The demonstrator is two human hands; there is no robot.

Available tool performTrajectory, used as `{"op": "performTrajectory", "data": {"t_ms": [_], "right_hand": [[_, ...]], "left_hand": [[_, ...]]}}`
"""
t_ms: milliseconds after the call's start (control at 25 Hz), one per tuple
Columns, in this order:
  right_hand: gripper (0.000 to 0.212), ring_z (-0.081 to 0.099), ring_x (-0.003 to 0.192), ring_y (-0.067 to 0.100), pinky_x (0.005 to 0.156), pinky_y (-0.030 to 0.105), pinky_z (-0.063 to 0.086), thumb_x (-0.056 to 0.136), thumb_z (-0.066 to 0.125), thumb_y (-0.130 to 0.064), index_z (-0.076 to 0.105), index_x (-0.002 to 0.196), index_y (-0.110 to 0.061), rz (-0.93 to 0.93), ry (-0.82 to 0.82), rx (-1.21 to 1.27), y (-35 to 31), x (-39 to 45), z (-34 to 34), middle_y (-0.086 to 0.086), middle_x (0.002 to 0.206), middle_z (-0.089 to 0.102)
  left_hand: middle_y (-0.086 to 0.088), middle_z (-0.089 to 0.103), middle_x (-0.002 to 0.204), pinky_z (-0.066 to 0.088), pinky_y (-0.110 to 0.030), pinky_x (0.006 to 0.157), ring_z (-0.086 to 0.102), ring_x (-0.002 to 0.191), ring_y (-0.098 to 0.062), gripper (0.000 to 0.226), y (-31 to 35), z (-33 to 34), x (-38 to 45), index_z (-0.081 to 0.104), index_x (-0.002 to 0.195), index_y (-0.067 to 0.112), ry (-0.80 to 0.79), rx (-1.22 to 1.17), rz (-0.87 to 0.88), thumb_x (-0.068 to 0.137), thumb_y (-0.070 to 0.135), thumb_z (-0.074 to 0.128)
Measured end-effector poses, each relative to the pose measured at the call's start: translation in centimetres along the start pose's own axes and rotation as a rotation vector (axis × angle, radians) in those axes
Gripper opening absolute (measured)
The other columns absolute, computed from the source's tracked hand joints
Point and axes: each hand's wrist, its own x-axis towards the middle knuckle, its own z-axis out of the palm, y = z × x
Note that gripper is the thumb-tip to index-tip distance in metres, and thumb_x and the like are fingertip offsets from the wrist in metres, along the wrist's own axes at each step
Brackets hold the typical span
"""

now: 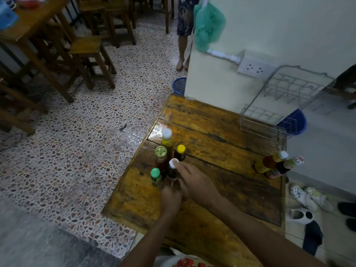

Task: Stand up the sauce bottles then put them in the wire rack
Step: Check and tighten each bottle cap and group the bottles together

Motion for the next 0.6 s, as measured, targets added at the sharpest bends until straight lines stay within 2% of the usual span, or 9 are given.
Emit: {"op": "performTrajectory", "data": {"t_ms": [80, 120, 200, 240, 320, 480, 560, 600], "right_hand": [[0.062, 0.049, 0.127, 0.026, 0.083, 0.042, 0.056, 0.101, 0.049, -0.024, 0.026, 0.158, -0.021, 0.006, 0.002, -0.002, 1.4, -0.9, -1.5, 0.007, 0.147, 0.048], [0.059, 0.050, 0.126, 0.025, 0.081, 0.041, 0.057, 0.101, 0.050, -0.027, 0.030, 0.157, -0.021, 0.023, 0.029, -0.013, 2.7, -1.6, -2.5, 0.006, 0.144, 0.050], [0.053, 0.055, 0.116, 0.022, 0.070, 0.036, 0.057, 0.101, 0.049, -0.031, 0.037, 0.152, -0.022, 0.084, 0.111, -0.074, 6.1, -3.8, -5.0, 0.004, 0.134, 0.055], [0.051, 0.057, 0.111, 0.021, 0.065, 0.033, 0.056, 0.100, 0.050, -0.032, 0.039, 0.149, -0.022, 0.120, 0.151, -0.114, 8.1, -5.0, -6.3, 0.003, 0.129, 0.056], [0.049, 0.057, 0.107, 0.022, 0.064, 0.031, 0.055, 0.098, 0.054, -0.031, 0.044, 0.144, -0.020, 0.212, 0.219, -0.186, 12.6, -7.4, -9.0, 0.003, 0.124, 0.057], [0.037, 0.050, 0.112, 0.025, 0.091, 0.037, 0.049, 0.096, 0.052, -0.031, 0.050, 0.131, -0.019, 0.420, 0.358, -0.361, 21.5, -12.1, -14.0, 0.005, 0.128, 0.056], [0.034, 0.048, 0.110, 0.029, 0.087, 0.041, 0.049, 0.095, 0.050, -0.031, 0.052, 0.126, -0.017, 0.448, 0.308, -0.510, 24.4, -14.1, -15.6, 0.009, 0.129, 0.055], [0.035, 0.051, 0.106, 0.033, 0.080, 0.042, 0.051, 0.093, 0.056, -0.029, 0.055, 0.124, -0.015, 0.436, 0.277, -0.535, 25.6, -15.1, -15.9, 0.012, 0.128, 0.056]], "left_hand": [[-0.015, 0.072, 0.109, 0.053, -0.044, 0.077, 0.067, 0.089, -0.029, 0.033, -0.8, 0.9, 0.0, 0.059, 0.133, 0.005, 0.018, 0.036, -0.034, 0.100, 0.005, 0.062], [-0.018, 0.072, 0.105, 0.052, -0.045, 0.075, 0.067, 0.085, -0.032, 0.031, -1.2, 1.8, -0.2, 0.060, 0.130, 0.002, 0.015, 0.098, -0.073, 0.100, 0.009, 0.064], [-0.022, 0.068, 0.124, 0.054, -0.046, 0.087, 0.067, 0.105, -0.039, 0.043, -1.5, 4.8, -1.0, 0.056, 0.136, 0.001, -0.021, 0.257, -0.131, 0.098, 0.017, 0.069], [-0.021, 0.063, 0.135, 0.054, -0.044, 0.095, 0.065, 0.115, -0.036, 0.052, -1.3, 6.8, -1.4, 0.051, 0.143, 0.002, -0.054, 0.297, -0.126, 0.098, 0.018, 0.070], [-0.016, 0.055, 0.143, 0.053, -0.040, 0.099, 0.064, 0.117, -0.028, 0.059, 0.3, 11.5, -2.3, 0.047, 0.148, 0.004, -0.146, 0.314, -0.050, 0.096, 0.018, 0.072], [0.004, 0.047, 0.139, 0.054, -0.034, 0.096, 0.058, 0.115, -0.012, 0.055, 4.7, 21.8, -2.3, 0.046, 0.150, 0.017, -0.405, 0.404, 0.170, 0.100, 0.030, 0.066], [0.013, 0.047, 0.130, 0.054, -0.027, 0.092, 0.057, 0.113, -0.007, 0.041, 7.2, 26.3, -2.8, 0.052, 0.140, 0.026, -0.484, 0.411, 0.269, 0.101, 0.029, 0.064], [0.018, 0.050, 0.125, 0.054, -0.024, 0.090, 0.058, 0.109, -0.003, 0.028, 8.1, 28.5, -3.3, 0.055, 0.128, 0.030, -0.496, 0.397, 0.315, 0.101, 0.026, 0.064]]}}
